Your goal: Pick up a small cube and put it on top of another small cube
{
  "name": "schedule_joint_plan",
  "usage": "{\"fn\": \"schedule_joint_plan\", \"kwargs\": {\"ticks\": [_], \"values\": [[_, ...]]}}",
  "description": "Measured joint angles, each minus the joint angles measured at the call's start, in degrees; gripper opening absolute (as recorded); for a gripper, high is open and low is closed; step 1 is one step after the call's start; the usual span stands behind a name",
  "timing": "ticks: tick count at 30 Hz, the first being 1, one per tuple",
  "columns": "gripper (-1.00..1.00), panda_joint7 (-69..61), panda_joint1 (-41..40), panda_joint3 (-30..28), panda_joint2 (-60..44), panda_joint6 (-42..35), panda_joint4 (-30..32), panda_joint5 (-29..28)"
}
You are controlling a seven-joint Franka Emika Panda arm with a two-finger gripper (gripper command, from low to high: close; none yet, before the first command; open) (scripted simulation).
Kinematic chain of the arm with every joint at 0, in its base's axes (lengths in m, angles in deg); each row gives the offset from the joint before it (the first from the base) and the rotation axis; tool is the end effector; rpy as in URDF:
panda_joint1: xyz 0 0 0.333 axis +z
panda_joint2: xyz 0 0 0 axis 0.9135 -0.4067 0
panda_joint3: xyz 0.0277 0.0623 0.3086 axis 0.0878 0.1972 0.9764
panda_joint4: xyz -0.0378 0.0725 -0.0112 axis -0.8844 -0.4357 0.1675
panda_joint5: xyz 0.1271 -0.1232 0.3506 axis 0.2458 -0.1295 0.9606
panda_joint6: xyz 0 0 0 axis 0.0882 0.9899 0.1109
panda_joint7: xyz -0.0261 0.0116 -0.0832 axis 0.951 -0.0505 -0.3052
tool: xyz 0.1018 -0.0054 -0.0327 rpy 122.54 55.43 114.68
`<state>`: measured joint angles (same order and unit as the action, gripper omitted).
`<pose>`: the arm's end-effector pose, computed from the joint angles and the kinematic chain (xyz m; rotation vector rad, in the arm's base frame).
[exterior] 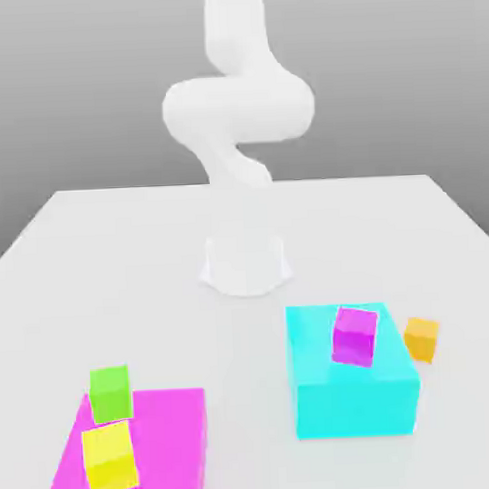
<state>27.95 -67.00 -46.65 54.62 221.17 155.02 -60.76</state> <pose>0.3723 0.0308 0.6712 -2.4604 1.0981 -0.9595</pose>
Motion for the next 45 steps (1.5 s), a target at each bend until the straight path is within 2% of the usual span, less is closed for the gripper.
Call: {"fn": "schedule_joint_plan", "kwargs": {"ticks": [15, 22, 26, 29, 34, 45], "values": [[0.0, 38.5, -3.2, 27.3, -25.1, 15.8, 15.4, -3.5], [0.0, 56.5, -1.3, 36.4, -36.9, 23.2, 22.6, -5.4], [0.0, 64.5, 4.6, 39.2, -42.8, 27.4, 26.7, -3.2], [0.0, 70.8, 5.2, 37.6, -44.4, 29.7, 28.2, -4.7], [0.0, 79.3, 8.2, 33.2, -48.4, 32.3, 27.1, -14.1], [0.0, 96.2, 25.1, 11.2, -59.2, 39.0, 23.5, -36.4]]}}
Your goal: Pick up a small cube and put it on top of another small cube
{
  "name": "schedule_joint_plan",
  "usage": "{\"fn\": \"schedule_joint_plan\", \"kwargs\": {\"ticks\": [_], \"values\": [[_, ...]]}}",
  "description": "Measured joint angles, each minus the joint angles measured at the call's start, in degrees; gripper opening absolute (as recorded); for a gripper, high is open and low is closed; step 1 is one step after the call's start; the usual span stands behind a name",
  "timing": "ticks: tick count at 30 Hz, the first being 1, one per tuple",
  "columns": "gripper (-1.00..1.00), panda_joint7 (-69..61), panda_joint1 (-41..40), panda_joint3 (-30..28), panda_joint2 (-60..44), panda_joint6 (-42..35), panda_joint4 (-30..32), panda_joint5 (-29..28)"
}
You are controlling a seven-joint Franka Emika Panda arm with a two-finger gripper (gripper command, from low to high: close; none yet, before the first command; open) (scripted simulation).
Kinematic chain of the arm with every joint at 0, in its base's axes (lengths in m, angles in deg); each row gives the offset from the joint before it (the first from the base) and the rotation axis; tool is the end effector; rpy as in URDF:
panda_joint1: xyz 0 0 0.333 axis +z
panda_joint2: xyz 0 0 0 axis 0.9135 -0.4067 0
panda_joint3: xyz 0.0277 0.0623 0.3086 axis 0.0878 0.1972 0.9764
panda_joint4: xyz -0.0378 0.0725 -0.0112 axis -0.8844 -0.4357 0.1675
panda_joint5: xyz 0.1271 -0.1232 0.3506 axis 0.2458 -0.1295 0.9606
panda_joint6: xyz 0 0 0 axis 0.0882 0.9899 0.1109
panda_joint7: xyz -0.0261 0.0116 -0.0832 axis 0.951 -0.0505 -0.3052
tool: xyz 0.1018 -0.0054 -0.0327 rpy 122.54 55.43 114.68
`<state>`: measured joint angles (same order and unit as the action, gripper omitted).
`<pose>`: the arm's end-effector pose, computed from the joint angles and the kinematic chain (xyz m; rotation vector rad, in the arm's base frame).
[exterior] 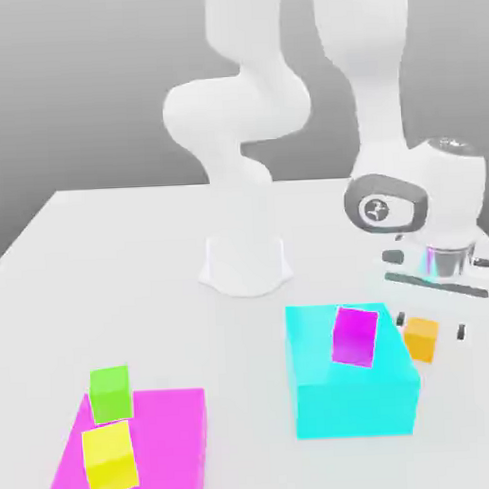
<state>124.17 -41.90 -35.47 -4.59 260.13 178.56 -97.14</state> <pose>0.2439 0.2739 0.1333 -2.5276 1.8516 0.0079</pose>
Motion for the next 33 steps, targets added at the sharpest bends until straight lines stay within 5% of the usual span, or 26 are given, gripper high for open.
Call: {"fn": "schedule_joint_plan", "kwargs": {"ticks": [1, 2, 10, 19, 25, 33], "values": [[0.0, 1.3, 1.9, -2.3, -1.0, 0.7, -0.3, -1.7], [-1.0, 2.0, 3.0, -3.6, -1.6, 1.1, -0.4, -2.7], [-1.0, 1.2, 1.3, -1.7, -0.8, 0.6, -0.2, -1.7], [-1.0, -12.8, -11.4, 15.4, 8.1, -4.7, 2.6, 17.1], [-1.0, -22.4, -13.7, 20.7, 13.9, -8.1, 4.7, 29.7], [-1.0, -38.5, -24.6, 15.7, 13.2, -19.0, -7.8, 25.8]]}}
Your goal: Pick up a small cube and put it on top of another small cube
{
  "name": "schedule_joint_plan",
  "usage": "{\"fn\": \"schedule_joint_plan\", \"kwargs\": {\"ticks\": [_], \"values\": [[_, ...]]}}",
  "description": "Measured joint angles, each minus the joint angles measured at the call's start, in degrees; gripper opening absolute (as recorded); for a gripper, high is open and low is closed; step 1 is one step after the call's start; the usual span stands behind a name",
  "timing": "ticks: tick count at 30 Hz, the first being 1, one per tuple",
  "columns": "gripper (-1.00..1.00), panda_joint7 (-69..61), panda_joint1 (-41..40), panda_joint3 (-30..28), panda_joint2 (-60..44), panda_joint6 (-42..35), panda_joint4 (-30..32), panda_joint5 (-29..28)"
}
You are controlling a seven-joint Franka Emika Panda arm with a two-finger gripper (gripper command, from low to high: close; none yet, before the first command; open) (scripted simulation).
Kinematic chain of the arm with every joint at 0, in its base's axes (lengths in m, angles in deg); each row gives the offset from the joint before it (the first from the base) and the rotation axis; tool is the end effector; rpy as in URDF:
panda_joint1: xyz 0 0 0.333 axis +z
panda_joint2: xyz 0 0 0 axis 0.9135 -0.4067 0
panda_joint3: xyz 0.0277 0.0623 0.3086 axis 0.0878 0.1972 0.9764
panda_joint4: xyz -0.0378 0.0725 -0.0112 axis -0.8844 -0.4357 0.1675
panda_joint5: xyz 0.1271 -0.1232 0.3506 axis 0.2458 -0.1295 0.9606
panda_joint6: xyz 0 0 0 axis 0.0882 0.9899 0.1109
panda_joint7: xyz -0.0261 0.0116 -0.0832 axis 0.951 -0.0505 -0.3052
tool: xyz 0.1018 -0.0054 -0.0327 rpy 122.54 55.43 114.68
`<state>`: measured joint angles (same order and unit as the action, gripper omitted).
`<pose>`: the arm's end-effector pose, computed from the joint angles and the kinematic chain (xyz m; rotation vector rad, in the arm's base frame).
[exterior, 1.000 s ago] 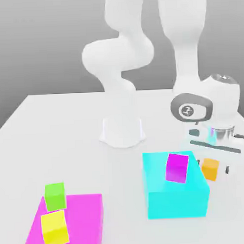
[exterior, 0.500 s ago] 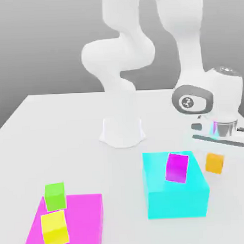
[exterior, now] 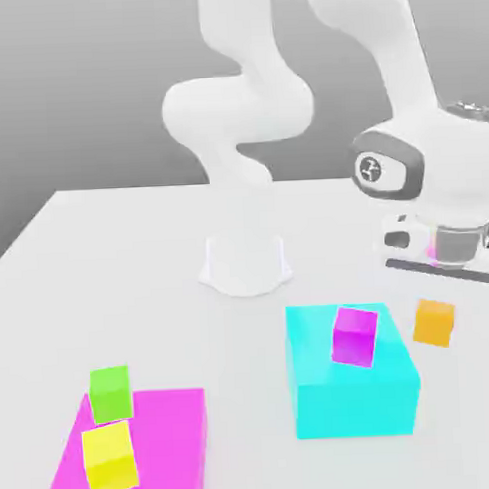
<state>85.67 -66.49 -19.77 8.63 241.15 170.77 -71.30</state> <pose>0.3714 0.2305 0.2332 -2.5856 1.7769 -0.0827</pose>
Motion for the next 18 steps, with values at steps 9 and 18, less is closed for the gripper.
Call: {"fn": "schedule_joint_plan", "kwargs": {"ticks": [9, 18], "values": [[-1.0, -7.6, -18.6, -10.1, -1.4, -12.8, -15.1, 0.2], [-1.0, 3.6, -29.8, -18.0, -7.0, -10.9, -17.2, 6.5]]}}
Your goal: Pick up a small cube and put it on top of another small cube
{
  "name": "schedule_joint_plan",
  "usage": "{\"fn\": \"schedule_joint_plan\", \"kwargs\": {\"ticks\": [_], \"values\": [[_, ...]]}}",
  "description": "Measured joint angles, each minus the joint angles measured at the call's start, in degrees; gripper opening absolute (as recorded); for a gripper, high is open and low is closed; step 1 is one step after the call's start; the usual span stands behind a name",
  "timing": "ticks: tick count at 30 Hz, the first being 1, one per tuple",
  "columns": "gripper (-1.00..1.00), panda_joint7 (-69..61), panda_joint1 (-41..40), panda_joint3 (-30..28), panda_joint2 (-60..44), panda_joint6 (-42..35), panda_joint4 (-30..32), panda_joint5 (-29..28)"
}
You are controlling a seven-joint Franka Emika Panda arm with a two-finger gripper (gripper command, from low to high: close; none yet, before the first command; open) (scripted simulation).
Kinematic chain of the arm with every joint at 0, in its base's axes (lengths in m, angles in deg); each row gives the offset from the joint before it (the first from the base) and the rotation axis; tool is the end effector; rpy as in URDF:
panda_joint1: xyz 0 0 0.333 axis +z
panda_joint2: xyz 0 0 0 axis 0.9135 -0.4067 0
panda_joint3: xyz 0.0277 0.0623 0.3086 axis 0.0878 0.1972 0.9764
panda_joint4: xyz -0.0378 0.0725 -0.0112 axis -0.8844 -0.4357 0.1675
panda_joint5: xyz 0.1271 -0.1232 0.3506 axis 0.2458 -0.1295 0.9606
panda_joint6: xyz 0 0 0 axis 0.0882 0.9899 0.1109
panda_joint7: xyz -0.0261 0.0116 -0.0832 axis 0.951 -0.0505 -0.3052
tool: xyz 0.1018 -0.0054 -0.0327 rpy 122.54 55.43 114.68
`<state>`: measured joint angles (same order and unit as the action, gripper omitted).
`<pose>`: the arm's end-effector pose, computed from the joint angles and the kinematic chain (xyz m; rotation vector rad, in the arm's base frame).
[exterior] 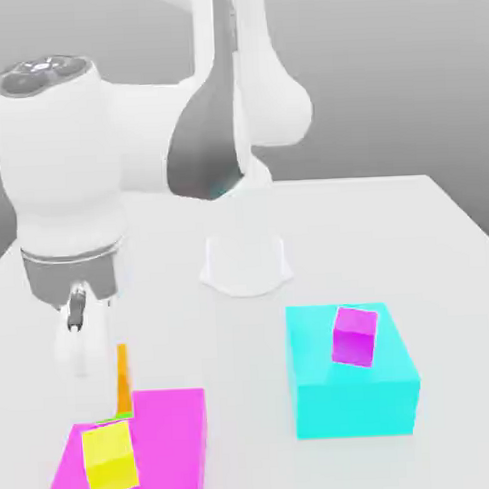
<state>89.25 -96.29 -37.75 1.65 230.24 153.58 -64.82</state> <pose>0.5003 -0.1529 0.2638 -1.4083 2.8071 -0.0044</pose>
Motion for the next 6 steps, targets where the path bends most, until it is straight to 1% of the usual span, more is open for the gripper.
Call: {"fn": "schedule_joint_plan", "kwargs": {"ticks": [1, 6], "values": [[1.0, 0.6, 0.1, -0.3, -1.8, 1.9, 0.2, -0.7], [1.0, 0.6, 0.1, -0.3, -1.8, 1.9, 0.2, -0.7]]}}
